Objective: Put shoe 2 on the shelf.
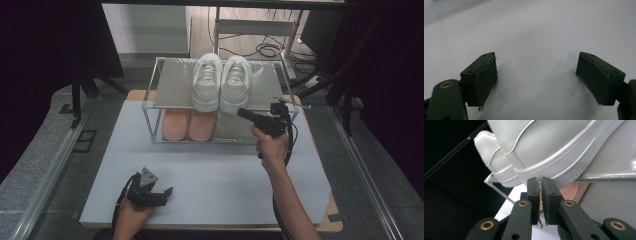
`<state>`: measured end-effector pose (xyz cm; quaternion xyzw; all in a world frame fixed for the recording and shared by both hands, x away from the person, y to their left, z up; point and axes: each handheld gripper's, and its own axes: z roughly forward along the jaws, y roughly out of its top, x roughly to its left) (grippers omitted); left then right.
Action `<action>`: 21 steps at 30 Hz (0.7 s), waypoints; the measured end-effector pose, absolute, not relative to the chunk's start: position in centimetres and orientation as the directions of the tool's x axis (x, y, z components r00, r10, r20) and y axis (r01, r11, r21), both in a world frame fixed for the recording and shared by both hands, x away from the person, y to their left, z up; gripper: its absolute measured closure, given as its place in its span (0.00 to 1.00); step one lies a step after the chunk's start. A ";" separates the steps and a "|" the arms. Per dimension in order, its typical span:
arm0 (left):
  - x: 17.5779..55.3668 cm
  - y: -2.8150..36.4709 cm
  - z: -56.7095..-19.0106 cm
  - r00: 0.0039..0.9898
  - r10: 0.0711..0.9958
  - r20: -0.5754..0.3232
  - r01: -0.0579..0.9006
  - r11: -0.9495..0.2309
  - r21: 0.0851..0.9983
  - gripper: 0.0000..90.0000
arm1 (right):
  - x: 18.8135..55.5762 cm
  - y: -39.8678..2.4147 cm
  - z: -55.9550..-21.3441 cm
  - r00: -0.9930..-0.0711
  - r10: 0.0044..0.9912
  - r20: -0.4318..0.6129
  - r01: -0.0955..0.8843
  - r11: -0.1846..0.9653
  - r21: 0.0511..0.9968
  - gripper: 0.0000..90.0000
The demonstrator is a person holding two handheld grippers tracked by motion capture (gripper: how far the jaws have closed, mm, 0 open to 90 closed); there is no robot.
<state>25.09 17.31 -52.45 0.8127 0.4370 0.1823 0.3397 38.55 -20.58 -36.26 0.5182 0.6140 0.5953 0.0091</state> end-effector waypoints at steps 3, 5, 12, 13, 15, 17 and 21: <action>25.1 17.3 -52.4 0.552 0.834 0.000 0.586 -0.387 0.712 0.19 | 38.2 -20.6 -36.3 -0.480 0.645 0.595 0.626 -0.223 0.747 0.89; 25.1 17.3 -52.4 0.551 0.834 0.001 0.585 -0.388 0.712 0.19 | 37.9 -20.7 -36.3 -0.489 0.644 0.588 0.624 -0.212 0.752 0.85; 25.1 17.3 -52.4 0.551 0.834 0.001 0.586 -0.388 0.712 0.19 | 37.2 -21.4 -36.6 -0.520 0.649 0.556 0.613 -0.170 0.772 0.67; 25.1 17.3 -52.4 0.551 0.834 0.001 0.586 -0.388 0.712 0.19 | 37.1 -21.5 -36.6 -0.522 0.651 0.551 0.610 -0.166 0.775 0.65; 25.1 17.3 -52.4 0.551 0.834 0.000 0.586 -0.388 0.712 0.19 | 36.9 -21.7 -36.8 -0.531 0.650 0.544 0.605 -0.160 0.780 0.60; 25.1 17.3 -52.4 0.551 0.834 0.001 0.586 -0.388 0.712 0.19 | 36.7 -22.0 -36.9 -0.542 0.651 0.531 0.598 -0.145 0.788 0.57; 25.1 17.3 -52.4 0.551 0.834 0.000 0.586 -0.387 0.712 0.19 | 36.1 -22.4 -37.2 -0.567 0.657 0.496 0.581 -0.107 0.807 0.51</action>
